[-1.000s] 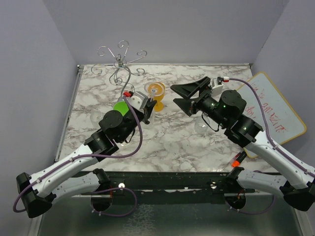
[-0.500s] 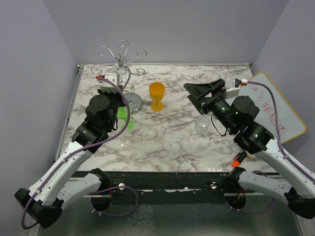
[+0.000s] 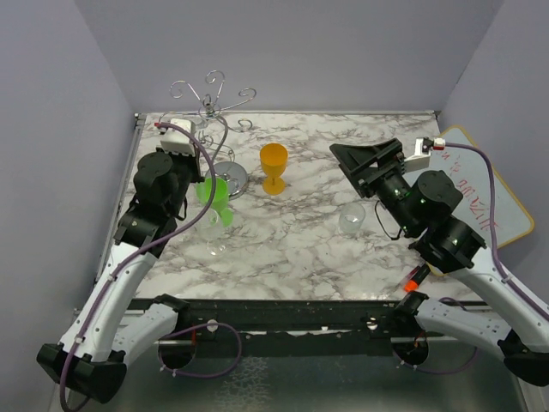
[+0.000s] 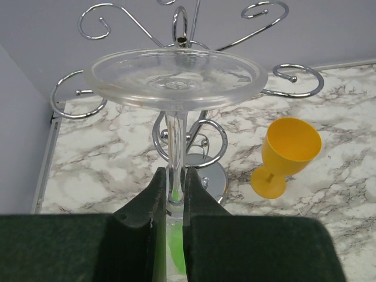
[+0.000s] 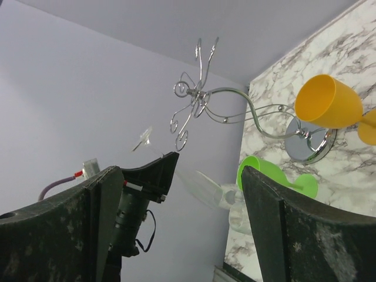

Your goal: Place the wine glass upside down on the wine glass rack

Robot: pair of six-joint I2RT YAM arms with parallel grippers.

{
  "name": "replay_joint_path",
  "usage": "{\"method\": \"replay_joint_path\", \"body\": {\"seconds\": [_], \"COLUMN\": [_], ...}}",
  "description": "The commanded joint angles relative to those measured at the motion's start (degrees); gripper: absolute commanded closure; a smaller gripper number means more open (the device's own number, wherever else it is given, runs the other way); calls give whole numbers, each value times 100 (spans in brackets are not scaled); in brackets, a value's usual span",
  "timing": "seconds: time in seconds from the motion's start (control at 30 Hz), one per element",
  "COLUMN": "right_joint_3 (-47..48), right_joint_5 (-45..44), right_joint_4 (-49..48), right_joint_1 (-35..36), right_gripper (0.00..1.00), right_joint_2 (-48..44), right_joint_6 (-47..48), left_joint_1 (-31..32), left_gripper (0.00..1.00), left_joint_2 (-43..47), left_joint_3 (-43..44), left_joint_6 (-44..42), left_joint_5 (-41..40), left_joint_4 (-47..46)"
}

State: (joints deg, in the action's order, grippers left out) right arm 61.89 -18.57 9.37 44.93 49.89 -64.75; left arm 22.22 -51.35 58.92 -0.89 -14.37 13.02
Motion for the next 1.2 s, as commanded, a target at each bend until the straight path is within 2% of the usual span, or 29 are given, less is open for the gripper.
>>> {"method": "replay_joint_path", "body": {"seconds": [0.0, 0.1, 0.5, 0.7, 1.17], "right_joint_3": [-18, -19, -16, -28, -163], "right_joint_5": [-268, -288, -349, -396, -436], "right_joint_4": [-100, -149, -286, -340, -545], "right_joint_1": [-19, -19, -17, -19, -17], "right_gripper": [14, 14, 14, 14, 15], "right_joint_2": [-105, -139, -214, -216, -339], "right_joint_6": [311, 417, 766, 900, 978], "left_joint_1": [-584, -870, -1780, -2131, -2959], "left_gripper": [100, 100, 100, 100, 100], "left_joint_2": [-63, -94, 17, -71, -742], "left_joint_3": [264, 207, 161, 24, -231], "left_joint_6": [-113, -158, -216, -129, -269], "left_joint_5": [1370, 2020, 1693, 2001, 4659], "left_joint_4": [-102, -136, -91, -302, -1281]}}
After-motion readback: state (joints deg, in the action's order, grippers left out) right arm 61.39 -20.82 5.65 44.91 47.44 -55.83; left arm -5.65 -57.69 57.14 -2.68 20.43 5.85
